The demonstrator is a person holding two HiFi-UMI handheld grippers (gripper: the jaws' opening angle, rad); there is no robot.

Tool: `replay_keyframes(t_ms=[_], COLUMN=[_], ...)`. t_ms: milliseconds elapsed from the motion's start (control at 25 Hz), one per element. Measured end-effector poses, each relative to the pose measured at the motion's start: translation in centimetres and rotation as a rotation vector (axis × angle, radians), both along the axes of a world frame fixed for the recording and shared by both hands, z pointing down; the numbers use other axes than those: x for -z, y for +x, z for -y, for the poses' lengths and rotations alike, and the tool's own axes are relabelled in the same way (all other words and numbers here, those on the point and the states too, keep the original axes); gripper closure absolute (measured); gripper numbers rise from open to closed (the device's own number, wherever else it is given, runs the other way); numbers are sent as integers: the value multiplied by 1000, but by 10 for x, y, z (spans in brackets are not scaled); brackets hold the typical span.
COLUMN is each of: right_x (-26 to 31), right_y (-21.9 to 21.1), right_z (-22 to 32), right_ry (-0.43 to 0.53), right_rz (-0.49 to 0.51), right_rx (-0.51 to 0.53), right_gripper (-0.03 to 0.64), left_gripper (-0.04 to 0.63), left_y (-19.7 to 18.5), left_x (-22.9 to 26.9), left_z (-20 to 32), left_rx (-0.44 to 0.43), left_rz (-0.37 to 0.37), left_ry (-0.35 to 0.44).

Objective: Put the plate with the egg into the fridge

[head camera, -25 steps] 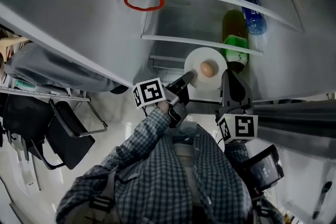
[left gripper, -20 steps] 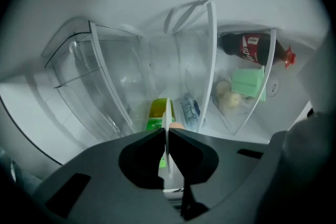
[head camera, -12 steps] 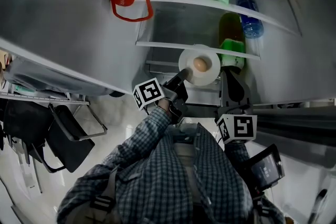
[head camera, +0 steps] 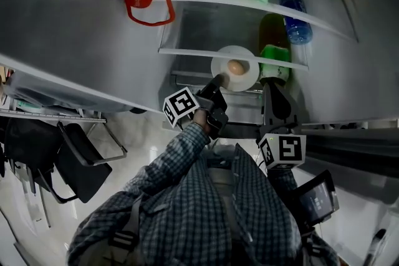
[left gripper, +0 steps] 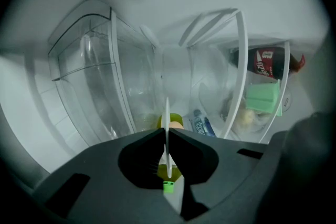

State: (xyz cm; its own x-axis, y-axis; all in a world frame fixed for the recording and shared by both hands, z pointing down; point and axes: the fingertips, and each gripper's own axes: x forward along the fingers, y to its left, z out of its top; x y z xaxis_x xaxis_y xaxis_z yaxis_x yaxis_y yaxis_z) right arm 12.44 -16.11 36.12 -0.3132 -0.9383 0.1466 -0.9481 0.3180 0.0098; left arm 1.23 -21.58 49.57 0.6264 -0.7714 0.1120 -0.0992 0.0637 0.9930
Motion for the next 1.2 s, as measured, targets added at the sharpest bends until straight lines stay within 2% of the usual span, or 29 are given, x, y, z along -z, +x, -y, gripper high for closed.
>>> replay_keyframes(t_ms=[240,520,1200], right_x=[4,-8,-8], right_y=[1,9,9], right_z=[3,4,6], right_ry=[13,-21,-17], right_rz=[13,-21,-12], right_rx=[2,7,7], right_gripper=[612,612,611], left_gripper=[575,575,575], left_y=[-1,-4,4], left_x=[-7,-11,-24], left_z=[12,28,43], left_rx=[56,110,111], left_rz=[-14,-2,54], left_ry=[-23,-55,-134])
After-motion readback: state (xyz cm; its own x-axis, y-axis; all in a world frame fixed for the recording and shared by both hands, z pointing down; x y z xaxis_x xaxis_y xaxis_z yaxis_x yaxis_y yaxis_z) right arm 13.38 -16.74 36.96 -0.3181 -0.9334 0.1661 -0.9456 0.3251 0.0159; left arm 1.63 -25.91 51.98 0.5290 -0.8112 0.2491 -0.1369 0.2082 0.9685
